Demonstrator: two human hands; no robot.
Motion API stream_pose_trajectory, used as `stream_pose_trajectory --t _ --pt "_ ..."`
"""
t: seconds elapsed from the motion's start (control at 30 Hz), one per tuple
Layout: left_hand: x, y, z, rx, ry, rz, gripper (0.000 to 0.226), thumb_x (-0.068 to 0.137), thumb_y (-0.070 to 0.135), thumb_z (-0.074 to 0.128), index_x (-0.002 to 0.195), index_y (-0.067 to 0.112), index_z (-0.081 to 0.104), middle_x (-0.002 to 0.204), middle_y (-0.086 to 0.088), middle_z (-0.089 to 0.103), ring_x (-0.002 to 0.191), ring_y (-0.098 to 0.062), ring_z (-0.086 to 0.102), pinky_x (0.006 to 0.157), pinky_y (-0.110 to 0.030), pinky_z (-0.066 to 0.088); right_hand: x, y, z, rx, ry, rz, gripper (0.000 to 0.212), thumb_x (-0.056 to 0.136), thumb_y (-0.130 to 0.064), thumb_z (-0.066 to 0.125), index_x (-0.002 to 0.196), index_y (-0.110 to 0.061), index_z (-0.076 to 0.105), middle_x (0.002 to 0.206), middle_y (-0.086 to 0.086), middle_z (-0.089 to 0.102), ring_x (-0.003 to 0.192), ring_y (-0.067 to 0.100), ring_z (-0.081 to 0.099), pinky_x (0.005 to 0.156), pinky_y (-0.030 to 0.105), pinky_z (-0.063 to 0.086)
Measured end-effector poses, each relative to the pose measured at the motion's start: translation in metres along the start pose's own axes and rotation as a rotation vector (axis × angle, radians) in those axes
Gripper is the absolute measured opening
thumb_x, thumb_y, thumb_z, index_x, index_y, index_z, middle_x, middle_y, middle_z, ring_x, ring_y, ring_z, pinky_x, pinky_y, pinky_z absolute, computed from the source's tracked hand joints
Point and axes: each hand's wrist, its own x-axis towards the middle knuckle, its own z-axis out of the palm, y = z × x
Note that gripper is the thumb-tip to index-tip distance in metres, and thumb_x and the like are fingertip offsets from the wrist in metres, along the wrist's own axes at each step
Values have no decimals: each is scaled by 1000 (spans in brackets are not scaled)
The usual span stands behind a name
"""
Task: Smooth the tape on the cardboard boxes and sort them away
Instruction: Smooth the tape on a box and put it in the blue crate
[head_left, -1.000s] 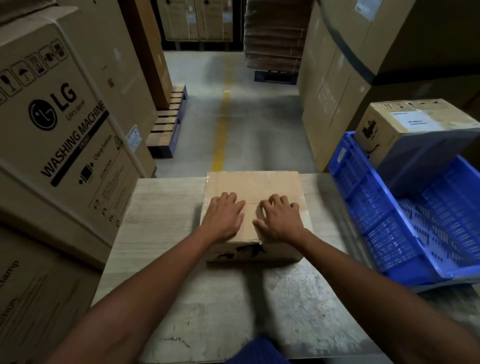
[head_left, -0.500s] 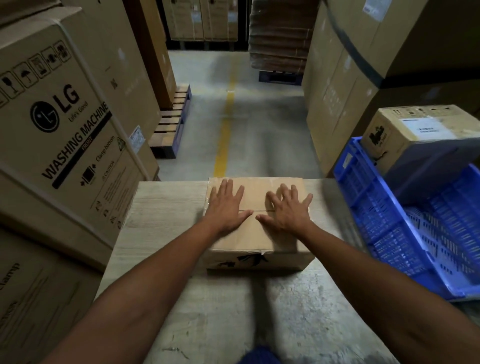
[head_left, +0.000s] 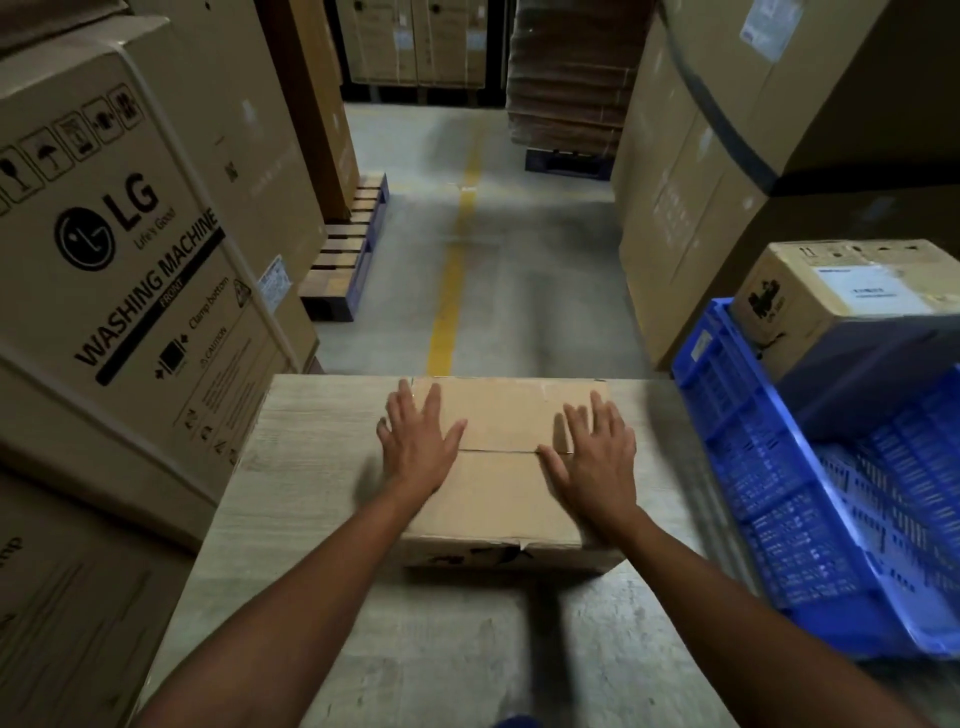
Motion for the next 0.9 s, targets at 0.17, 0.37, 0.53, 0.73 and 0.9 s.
stream_pose_trajectory --t 0.17,0.37,0.53,0.73,0.9 --pt "1 -6 -9 -456 -146 -311 90 91 62 57 158 20 16 147 -17 49 130 -39 51 98 -44 45 10 -2 -7 240 -91 263 86 91 -62 57 157 -19 23 165 16 18 146 39 29 111 50 37" --pt "-5 -11 -13 -779 -40 -411 52 93 53 59 132 18 55 121 -5 66 109 -31 62 91 -40 51 10 7 -13 549 61 360 79 87 -42 73 154 -21 37 151 11 42 137 30 43 107 46 44" --pt "-10 1 -39 -840 104 -413 40 101 50 44 114 16 61 101 -1 61 102 -30 60 87 -39 47 6 2 -33 675 236 454 75 86 -42 74 151 -21 43 137 14 44 125 31 50 102 43 46" --pt "-12 4 -65 -801 97 -417 70 93 75 35 116 14 62 111 -5 58 107 -31 57 84 -37 41 -3 -4 -58 829 384 504 63 85 -50 74 137 -20 57 118 3 45 106 23 57 99 38 49" --pt "-26 5 -71 -821 173 -391 63 87 76 47 112 19 54 111 -5 58 95 -24 55 78 -37 45 -11 -8 -60 987 456 470 64 73 -67 71 121 -29 53 122 1 49 105 16 58 92 41 56"
